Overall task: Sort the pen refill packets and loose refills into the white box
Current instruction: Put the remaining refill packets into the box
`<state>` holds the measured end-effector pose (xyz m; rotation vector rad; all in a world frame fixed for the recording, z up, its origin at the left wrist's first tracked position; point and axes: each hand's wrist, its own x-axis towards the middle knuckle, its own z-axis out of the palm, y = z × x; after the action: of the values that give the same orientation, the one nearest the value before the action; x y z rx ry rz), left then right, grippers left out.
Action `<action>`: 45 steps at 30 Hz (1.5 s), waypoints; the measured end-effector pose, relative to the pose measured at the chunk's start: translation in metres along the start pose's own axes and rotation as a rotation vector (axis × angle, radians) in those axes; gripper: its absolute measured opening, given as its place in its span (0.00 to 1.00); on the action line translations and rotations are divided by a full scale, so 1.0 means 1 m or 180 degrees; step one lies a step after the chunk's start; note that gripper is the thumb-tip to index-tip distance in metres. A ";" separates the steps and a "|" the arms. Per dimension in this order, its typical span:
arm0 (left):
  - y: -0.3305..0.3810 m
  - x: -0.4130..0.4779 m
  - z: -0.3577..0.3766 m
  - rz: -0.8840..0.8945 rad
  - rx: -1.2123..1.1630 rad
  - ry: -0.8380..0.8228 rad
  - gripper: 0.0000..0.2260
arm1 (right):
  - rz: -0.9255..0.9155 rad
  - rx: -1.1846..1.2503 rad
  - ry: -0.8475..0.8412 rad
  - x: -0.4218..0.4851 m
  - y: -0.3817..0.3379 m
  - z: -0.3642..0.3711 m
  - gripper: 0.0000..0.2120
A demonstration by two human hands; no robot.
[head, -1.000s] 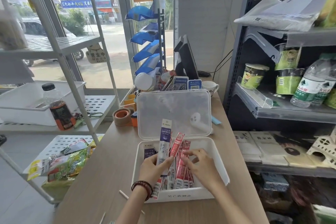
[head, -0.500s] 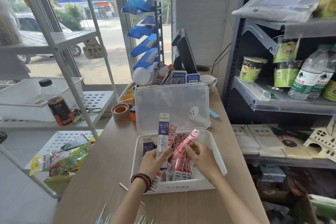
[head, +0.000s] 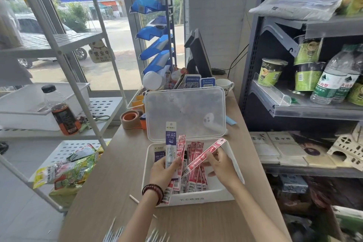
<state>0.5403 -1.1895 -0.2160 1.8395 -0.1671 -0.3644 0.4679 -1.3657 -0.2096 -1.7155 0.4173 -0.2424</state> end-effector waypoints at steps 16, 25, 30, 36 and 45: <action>-0.002 0.004 0.000 -0.0086 -0.0294 0.0040 0.07 | -0.0090 -0.0709 0.0070 0.005 0.011 0.006 0.10; -0.001 0.004 -0.001 -0.0124 -0.0343 0.0103 0.11 | -0.0368 -0.1870 0.0050 0.002 0.010 0.011 0.28; 0.002 0.000 0.000 -0.0065 -0.0464 -0.0021 0.11 | -0.0309 -0.2067 0.0082 0.001 0.008 0.009 0.27; 0.004 -0.002 -0.001 0.0011 -0.0484 -0.0002 0.10 | -0.0350 -0.2169 0.0080 0.003 0.011 0.010 0.25; 0.008 -0.005 -0.003 -0.0069 -0.0465 -0.0047 0.10 | -0.0343 -0.2215 -0.0121 0.004 0.011 0.009 0.28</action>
<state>0.5375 -1.1882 -0.2068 1.6961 -0.1272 -0.3952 0.4735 -1.3603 -0.2229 -2.4252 0.4068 -0.1473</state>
